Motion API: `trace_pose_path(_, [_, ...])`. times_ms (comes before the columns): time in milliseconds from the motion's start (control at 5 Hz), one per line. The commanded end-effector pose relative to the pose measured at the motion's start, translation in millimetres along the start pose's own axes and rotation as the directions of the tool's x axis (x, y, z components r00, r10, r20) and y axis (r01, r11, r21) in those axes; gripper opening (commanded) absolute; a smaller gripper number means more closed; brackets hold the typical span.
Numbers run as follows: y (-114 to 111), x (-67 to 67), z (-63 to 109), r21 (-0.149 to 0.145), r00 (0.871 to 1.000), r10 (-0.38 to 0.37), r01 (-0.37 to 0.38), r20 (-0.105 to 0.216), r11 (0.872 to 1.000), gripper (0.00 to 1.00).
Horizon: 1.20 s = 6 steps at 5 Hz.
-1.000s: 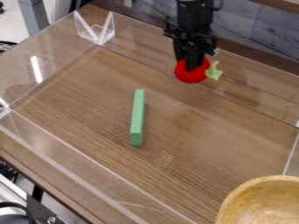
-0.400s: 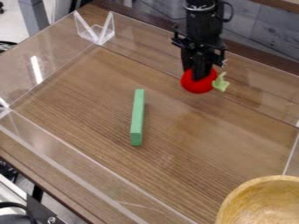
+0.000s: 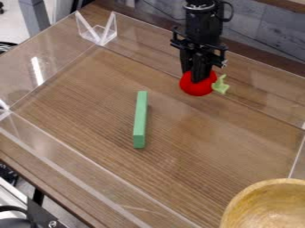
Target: Move the red fruit to the right
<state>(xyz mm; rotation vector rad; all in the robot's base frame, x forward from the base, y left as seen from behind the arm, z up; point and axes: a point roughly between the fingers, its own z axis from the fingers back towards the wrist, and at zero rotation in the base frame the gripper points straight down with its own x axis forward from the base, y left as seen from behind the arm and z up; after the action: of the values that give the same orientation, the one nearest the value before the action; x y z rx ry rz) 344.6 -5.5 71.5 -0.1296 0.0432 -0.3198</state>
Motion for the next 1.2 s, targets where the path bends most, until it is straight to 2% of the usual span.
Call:
trace_pose_path(0, [7.5,17.3,29.8,0.037,0.995,-0.048,0.045,0.084,0.998,0.0])
trace_pose_path(200, [11.1,24.2,23.9,0.034,0.994,-0.088,0.086,0.071,0.996,0.0])
trace_pose_path(600, [-0.7,27.8,9.3,0.024,0.982,-0.182,0.181,0.05,0.983,0.0])
trace_pose_path(800, [10.9,27.1,19.1,0.038,0.989,-0.13,0.128,0.067,0.991,0.0])
trace_pose_path(1000, [32.0,21.7,28.5,0.05,0.993,-0.076,0.072,0.085,0.996,0.0])
